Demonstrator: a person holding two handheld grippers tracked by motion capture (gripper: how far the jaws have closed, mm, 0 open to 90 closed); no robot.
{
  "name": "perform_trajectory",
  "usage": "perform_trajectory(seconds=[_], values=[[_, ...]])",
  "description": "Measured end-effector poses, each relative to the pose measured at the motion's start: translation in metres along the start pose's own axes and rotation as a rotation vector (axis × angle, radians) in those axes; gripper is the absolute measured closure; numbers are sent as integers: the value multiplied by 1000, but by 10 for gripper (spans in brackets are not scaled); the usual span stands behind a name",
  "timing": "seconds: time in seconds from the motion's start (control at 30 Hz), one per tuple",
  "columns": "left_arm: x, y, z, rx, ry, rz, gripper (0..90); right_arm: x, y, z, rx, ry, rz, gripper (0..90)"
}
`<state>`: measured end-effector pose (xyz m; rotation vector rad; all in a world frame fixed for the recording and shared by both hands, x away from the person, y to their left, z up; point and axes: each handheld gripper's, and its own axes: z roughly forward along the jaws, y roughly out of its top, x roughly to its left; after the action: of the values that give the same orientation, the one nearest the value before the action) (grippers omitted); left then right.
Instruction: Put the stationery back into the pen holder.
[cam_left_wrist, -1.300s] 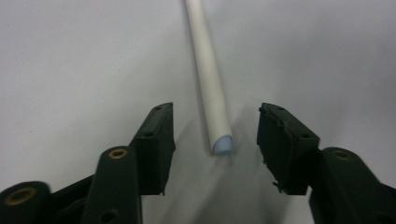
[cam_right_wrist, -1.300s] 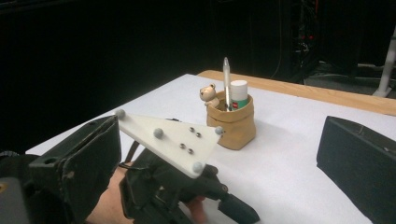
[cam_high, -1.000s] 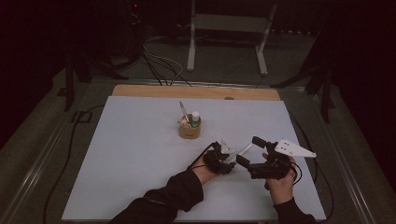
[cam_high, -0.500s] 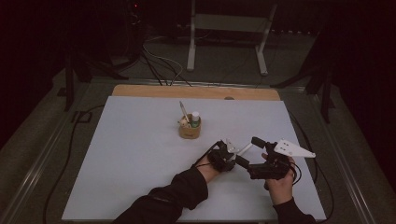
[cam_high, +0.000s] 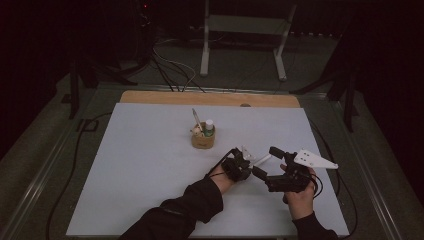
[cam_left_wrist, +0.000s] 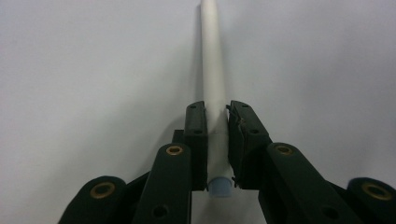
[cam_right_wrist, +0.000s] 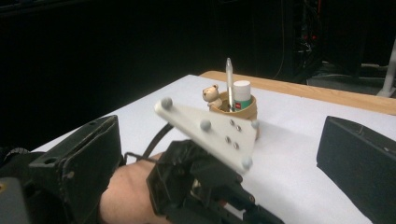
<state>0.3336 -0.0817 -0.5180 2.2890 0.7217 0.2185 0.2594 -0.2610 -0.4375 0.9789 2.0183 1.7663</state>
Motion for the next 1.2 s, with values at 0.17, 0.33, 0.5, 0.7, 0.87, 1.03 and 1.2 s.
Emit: perform_trajectory(seconds=[0.17, 0.33, 0.5, 0.7, 0.87, 1.03, 1.2], values=[[5, -1, -6, -5, -7, -13, 796, 0, -1, 1, 3, 0, -5, 3], [6, -3, -12, -11, -8, 1, 797, 0, -1, 0, 4, -1, 0, 3], [9, -4, -20, -25, -13, -3, 797, 0, -1, 0, 3, -4, 3, 3], [13, -6, -30, -38, -4, -5, 797, 0, -1, 1, 6, -2, 2, 3], [19, -8, -41, -65, -14, -23, 796, 0, -1, 1, 4, -4, 4, 3], [23, -11, -52, -78, -17, -31, 797, 0, -2, 2, 10, -5, 3, 3], [27, -17, -61, -89, -19, -44, 796, 0, -2, 3, 13, -3, 5, 3]])
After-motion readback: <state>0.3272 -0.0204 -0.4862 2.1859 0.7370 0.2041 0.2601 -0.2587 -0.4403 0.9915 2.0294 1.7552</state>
